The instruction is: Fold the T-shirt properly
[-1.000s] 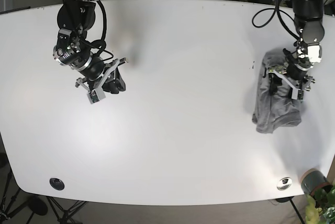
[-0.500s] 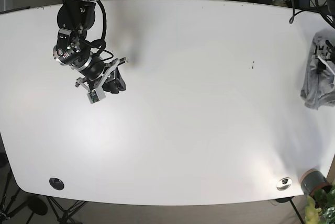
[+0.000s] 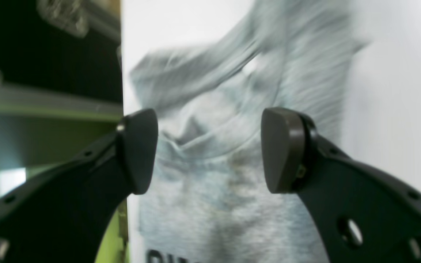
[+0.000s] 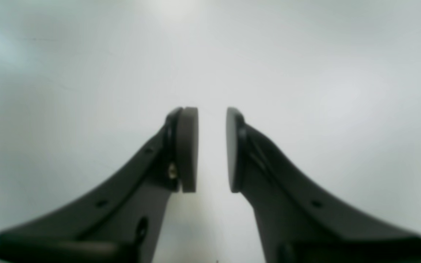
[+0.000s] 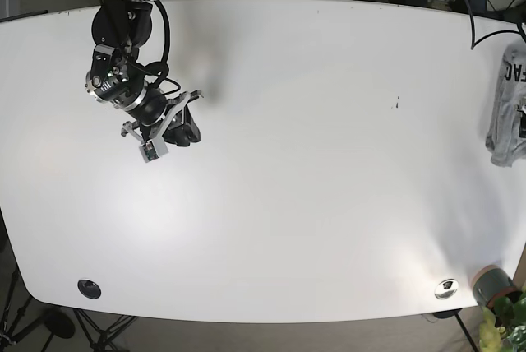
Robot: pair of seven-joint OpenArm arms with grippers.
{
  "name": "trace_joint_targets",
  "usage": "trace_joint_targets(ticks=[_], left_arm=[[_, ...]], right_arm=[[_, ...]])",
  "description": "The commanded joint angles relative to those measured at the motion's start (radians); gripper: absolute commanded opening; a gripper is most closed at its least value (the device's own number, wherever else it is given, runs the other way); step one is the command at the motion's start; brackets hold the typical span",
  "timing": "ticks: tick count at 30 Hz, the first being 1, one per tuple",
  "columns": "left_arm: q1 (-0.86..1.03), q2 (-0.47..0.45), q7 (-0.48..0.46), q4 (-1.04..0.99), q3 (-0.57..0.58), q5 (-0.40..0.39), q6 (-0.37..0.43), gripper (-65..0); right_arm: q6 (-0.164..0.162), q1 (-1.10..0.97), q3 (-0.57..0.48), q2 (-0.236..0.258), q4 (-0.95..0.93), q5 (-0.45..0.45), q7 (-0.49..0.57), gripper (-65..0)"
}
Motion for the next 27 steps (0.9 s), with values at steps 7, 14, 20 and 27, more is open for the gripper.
trace_joint_targets(ticks=[7, 14, 20, 27], left_arm=[[0.002, 0.013, -0.019, 0.177, -0.106, 0.002, 0.010, -24.6], [0.010, 0.214, -0.024, 0.390, -0.140, 0.003, 0.171, -24.6], [0.034, 0.402, -0.025, 0.562, -0.142, 0.108, 0.224, -24.6], [0.059, 0.686, -0.045, 0.680, -0.139, 0.306, 0.224, -24.7]], right_arm=[[0.006, 0.023, 0.001, 0.038, 0.024, 0.006, 0.039, -53.0], [0.006, 0.023, 0.001, 0.056, 0.018, -0.078, 0.197, -53.0], [0.006, 0.014, 0.007, 0.055, 0.016, -0.253, 0.366, -53.0], [0.005, -0.023, 0.008, 0.096, -0.024, -0.361, 0.584, -53.0]])
